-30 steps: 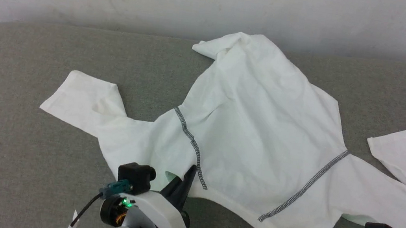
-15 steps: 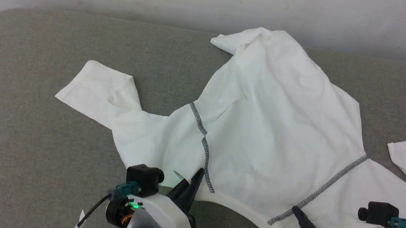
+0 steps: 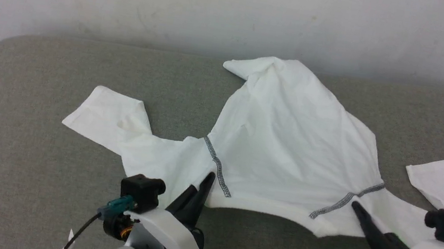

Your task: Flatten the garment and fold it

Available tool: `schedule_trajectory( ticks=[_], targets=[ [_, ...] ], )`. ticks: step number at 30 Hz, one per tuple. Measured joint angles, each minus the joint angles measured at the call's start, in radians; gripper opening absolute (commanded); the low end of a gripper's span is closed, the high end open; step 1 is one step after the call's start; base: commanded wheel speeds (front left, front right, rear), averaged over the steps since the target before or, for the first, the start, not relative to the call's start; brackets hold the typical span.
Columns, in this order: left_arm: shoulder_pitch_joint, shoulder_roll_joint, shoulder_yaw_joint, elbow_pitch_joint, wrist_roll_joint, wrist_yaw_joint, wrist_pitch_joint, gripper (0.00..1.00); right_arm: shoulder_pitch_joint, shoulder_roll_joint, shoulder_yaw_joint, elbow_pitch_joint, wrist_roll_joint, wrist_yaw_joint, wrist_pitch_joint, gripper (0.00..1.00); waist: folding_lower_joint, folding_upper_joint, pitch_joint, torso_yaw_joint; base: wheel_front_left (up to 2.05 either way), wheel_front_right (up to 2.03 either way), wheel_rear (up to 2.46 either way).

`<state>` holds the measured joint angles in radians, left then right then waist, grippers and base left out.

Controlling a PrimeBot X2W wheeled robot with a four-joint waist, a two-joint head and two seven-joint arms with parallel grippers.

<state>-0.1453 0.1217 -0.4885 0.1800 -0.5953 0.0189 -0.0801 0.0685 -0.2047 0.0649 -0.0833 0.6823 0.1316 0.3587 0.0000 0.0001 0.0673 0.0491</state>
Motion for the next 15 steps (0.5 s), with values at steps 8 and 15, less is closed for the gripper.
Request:
schedule_trajectory(
  ticks=[8,15],
  targets=[
    [-0.021,0.086,0.028,-0.293,0.032,0.018,0.060,0.00,-0.079,-0.140,-0.056,-0.261,0.026,0.002,-0.034,0.00,-0.0001,0.0000,-0.062,-0.019,0.00,0.00,0.00],
    [-0.177,0.160,0.086,-0.535,0.083,0.040,0.144,0.00,-0.324,-0.233,-0.081,-0.359,0.066,0.004,-0.009,0.00,-0.0001,0.0000,-0.107,-0.028,0.00,0.00,0.00]
  ],
)
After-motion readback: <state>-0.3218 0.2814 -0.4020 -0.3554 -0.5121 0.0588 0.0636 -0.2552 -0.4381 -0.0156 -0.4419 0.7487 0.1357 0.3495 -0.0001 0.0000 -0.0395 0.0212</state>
